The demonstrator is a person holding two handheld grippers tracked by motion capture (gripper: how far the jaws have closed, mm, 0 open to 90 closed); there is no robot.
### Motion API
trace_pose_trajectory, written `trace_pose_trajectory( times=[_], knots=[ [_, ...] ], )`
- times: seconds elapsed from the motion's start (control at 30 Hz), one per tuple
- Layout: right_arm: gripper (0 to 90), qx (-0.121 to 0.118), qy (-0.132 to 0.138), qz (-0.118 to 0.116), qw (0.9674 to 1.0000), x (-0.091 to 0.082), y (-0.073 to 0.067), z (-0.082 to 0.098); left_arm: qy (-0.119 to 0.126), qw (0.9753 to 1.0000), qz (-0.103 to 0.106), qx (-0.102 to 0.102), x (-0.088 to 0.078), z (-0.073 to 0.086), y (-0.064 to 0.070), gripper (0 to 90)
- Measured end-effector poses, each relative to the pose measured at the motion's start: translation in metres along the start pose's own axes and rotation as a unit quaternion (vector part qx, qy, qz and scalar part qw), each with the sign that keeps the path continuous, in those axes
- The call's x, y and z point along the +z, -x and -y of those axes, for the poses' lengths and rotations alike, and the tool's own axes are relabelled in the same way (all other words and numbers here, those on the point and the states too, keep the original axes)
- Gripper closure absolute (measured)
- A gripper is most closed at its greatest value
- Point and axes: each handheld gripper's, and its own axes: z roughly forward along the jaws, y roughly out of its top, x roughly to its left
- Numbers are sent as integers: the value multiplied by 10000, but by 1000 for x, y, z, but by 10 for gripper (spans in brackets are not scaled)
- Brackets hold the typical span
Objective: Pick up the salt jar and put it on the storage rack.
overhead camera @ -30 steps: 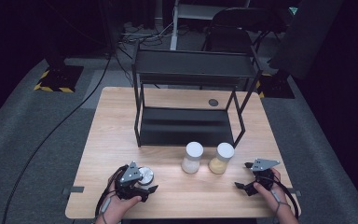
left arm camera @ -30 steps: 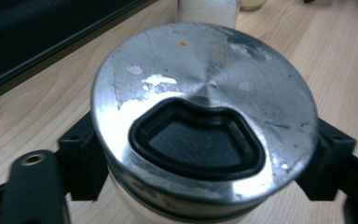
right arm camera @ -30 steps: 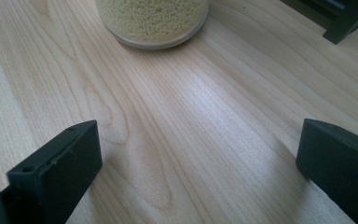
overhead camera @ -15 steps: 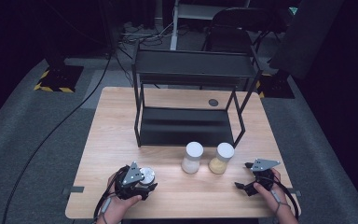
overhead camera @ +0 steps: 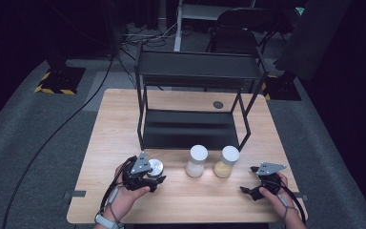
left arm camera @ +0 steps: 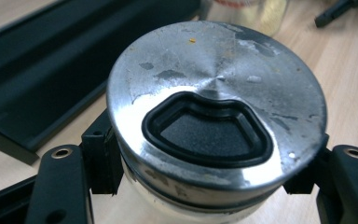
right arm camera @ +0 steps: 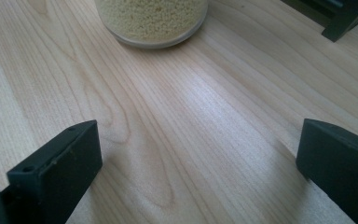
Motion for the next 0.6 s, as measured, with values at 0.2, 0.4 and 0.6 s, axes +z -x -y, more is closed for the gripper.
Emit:
trace_pose_trajectory(
  times=[0.2, 0.4, 0.6],
  knots=[
    [0, 4, 2, 2, 10000, 0, 0, 0, 11, 9999, -122, 92, -2, -20, -8, 306],
    [0, 4, 2, 3, 10000, 0, 0, 0, 30, 9998, -166, 70, -4, -36, -14, 306],
    [0, 8, -1, 3, 10000, 0, 0, 0, -21, 9998, -189, 59, 0, -51, -21, 306]
  ],
)
